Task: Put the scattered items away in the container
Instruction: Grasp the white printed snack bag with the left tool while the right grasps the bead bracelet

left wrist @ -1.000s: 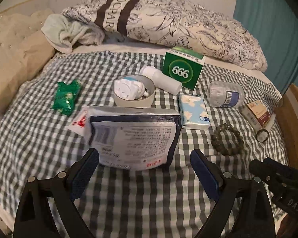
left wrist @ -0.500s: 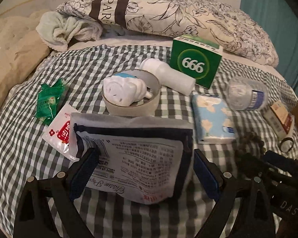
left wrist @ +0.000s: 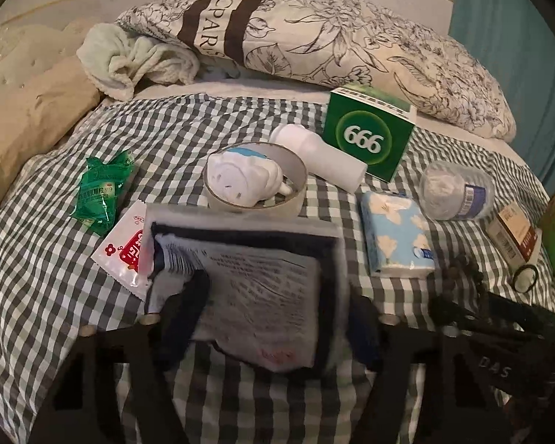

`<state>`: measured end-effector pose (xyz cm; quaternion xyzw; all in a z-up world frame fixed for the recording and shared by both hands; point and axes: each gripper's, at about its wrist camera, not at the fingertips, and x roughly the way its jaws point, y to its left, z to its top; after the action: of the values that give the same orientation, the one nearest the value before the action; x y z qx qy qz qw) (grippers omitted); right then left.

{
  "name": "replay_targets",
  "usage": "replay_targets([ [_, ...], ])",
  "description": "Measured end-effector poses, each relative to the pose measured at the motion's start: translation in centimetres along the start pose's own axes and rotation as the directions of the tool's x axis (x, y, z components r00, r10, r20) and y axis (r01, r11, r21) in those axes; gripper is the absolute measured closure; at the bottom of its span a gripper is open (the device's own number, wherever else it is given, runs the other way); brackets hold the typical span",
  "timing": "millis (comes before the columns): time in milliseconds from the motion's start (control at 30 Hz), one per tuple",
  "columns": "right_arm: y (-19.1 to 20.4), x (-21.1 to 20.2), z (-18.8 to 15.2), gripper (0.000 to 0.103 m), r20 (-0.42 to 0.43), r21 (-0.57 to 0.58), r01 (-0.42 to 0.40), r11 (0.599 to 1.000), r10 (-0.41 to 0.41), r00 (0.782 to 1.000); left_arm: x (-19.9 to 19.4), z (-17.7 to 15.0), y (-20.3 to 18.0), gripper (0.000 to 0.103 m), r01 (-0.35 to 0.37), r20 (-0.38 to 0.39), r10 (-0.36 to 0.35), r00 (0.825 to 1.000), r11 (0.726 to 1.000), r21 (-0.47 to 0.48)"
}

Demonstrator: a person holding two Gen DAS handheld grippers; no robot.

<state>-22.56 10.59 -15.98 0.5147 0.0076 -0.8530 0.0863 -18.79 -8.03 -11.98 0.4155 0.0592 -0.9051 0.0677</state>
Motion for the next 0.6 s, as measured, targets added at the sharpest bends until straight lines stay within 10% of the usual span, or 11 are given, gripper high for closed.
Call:
replay_targets([
  [100, 0.0, -0.1, -0.3, 0.026, 0.02, -0.005, 0.007, 1.0, -0.007, 1.0, -0.5, -0.1, -0.5, 0.062, 0.01, 0.002, -0.01, 1.0, 1.0, 0.027],
  [233, -0.6, -1.1, -0.4, 0.077, 0.043, 0.015, 0.0, 1.0, -0.001, 0.999, -1.4, -0.2, -0.4, 0.072, 0.022, 0.012, -0.022, 1.0, 0.999, 0.023],
  [333, -1.3, -2.0, -1.0, 0.092, 0.047, 0.025, -0.03, 0.999, 0.029, 0.998, -2.5, 0.0, -0.2, 0.077, 0.025, 0.026, -0.026, 0.999, 0.999, 0.022],
  [600, -1.0, -5.6, -2.6, 0.092, 0.088, 0.011, -0.074, 0.997, 0.073, 0.993, -5.7, 0.6, -0.2, 0.085, 0.046, 0.061, -0.047, 0.997, 0.999, 0.019],
])
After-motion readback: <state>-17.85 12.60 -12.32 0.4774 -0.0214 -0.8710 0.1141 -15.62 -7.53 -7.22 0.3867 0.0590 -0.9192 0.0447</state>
